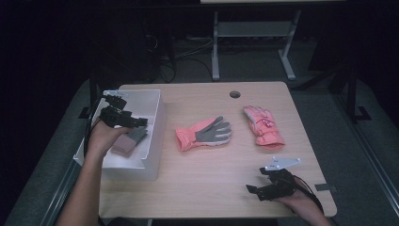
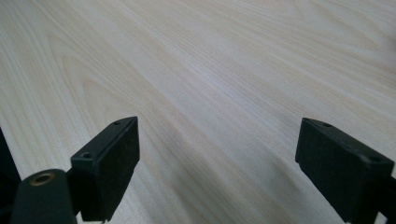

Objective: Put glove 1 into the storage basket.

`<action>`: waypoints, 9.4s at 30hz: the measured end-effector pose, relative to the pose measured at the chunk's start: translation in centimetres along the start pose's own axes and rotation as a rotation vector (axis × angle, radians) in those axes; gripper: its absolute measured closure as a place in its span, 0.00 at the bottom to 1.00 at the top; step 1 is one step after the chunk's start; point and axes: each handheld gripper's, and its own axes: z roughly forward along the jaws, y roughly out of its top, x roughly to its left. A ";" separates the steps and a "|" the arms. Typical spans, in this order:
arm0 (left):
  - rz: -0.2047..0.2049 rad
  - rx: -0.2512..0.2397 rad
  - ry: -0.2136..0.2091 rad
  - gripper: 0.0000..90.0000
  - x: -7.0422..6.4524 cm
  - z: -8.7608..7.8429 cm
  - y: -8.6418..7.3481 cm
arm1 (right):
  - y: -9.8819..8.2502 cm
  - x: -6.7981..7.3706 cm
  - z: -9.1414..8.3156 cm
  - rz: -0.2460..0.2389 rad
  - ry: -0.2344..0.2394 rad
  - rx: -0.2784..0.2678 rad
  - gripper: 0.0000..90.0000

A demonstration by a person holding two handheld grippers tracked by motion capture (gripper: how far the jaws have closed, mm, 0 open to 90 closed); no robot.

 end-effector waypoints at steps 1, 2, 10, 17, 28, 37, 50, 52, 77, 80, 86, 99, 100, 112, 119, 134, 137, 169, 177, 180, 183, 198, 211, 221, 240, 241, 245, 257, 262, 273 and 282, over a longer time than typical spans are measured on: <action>0.012 0.002 -0.012 0.24 -0.3 0.0 0.2 | 0.0 0.0 0.0 0.001 -0.001 0.000 0.15; 0.016 -0.002 -0.029 0.25 -0.9 0.1 0.6 | 0.0 0.0 0.0 0.000 -0.002 0.000 0.15; 0.092 -0.040 -0.129 0.60 -4.9 0.3 2.8 | 0.0 0.0 0.0 -0.004 0.001 -0.002 0.15; 0.171 -0.028 -0.173 1.00 -9.0 2.3 4.5 | 0.0 0.0 -0.1 -0.006 0.003 -0.006 0.15; 0.231 0.024 -0.154 1.00 -13.4 7.1 6.1 | 0.0 0.0 -0.3 -0.009 0.006 -0.009 0.15; 0.237 0.051 -0.111 1.00 -14.0 11.4 5.3 | 0.0 0.1 -0.3 -0.019 0.012 -0.011 0.15; 0.209 0.105 -0.071 1.00 -13.0 15.8 3.3 | -0.1 0.1 -0.3 -0.022 0.018 -0.008 0.15; 0.205 0.120 -0.066 1.00 -13.0 16.3 3.1 | -0.1 0.0 -0.3 -0.023 0.017 -0.006 0.15; 0.283 0.159 -0.244 1.00 -16.7 16.0 0.2 | -0.1 0.0 -0.3 -0.019 0.018 -0.004 0.15; 0.315 0.172 -0.276 1.00 -17.9 15.8 -0.1 | -0.1 0.1 -0.3 -0.024 0.016 -0.005 0.15; 0.359 0.190 -0.348 1.00 -20.3 15.7 -0.8 | -0.1 0.0 -0.2 -0.032 0.018 -0.006 0.15; 0.441 0.204 -0.444 1.00 -24.1 15.8 -1.3 | -0.1 0.0 -0.3 -0.026 0.018 -0.003 0.15; 0.427 0.189 -0.445 1.00 -23.9 15.5 -1.3 | -0.1 0.1 -0.4 -0.024 0.017 -0.003 0.15; 0.349 0.158 -0.357 1.00 -18.8 11.1 -4.8 | 0.0 0.1 -0.4 -0.028 0.023 0.017 0.14; 0.303 0.158 -0.382 1.00 -17.7 10.8 -6.4 | 0.7 -0.2 -1.5 -0.003 0.004 -0.006 0.61; 0.348 0.189 -0.413 1.00 -18.9 11.9 -6.9 | 3.7 -0.1 2.6 -0.052 -0.020 0.040 1.00; 0.343 0.188 -0.427 1.00 -19.2 12.0 -7.0 | 4.2 -0.3 3.1 -0.049 -0.036 0.027 1.00; 0.415 0.119 -0.464 0.79 -20.9 11.4 -7.4 | 6.6 -2.2 3.6 -0.022 -0.024 0.010 0.86; 0.415 0.072 -0.422 0.48 -18.9 9.7 -9.1 | 7.0 -2.9 1.7 0.010 -0.045 -0.006 0.71; 0.395 0.066 -0.382 0.39 -17.9 9.3 -9.9 | 7.6 -3.8 0.6 0.036 -0.082 -0.022 0.67; 0.384 0.060 -0.338 0.32 -17.3 9.0 -10.2 | 8.2 -5.0 0.0 0.067 -0.111 -0.034 0.63; 0.364 0.066 -0.313 0.21 -16.8 9.2 -10.6 | 11.4 -13.7 0.5 0.195 -0.239 0.006 0.58; 0.369 0.075 -0.318 0.22 -16.6 9.4 -10.6 | 11.8 -17.6 3.7 0.285 -0.205 0.107 0.54; 0.367 0.084 -0.320 0.23 -16.7 9.5 -10.7 | 11.7 -17.6 5.5 0.290 -0.222 0.195 0.60; 0.372 0.097 -0.320 0.24 -16.4 9.5 -10.7 | 11.7 -17.7 4.3 0.296 -0.178 0.152 0.97; 0.370 0.097 -0.319 0.24 -16.4 9.5 -10.7 | 11.7 -17.8 4.1 0.297 -0.173 0.146 0.97; 0.363 0.093 -0.321 0.25 -16.2 9.4 -10.7 | 11.6 -17.8 3.4 0.294 -0.157 0.127 0.97; 0.351 0.087 -0.319 0.24 -16.1 9.3 -10.7 | 12.4 -16.3 -0.5 0.229 -0.109 0.067 0.97; 0.349 0.084 -0.324 0.24 -16.2 9.3 -10.7 | 12.5 -15.3 -1.9 0.211 -0.093 0.050 0.97; 0.344 0.081 -0.316 0.24 -15.9 9.1 -10.7 | 13.1 -11.2 -3.7 0.123 -0.001 0.042 0.97; 0.348 0.076 -0.314 0.24 -15.9 9.2 -10.6 | 13.7 -7.0 -3.5 0.029 0.119 0.075 0.97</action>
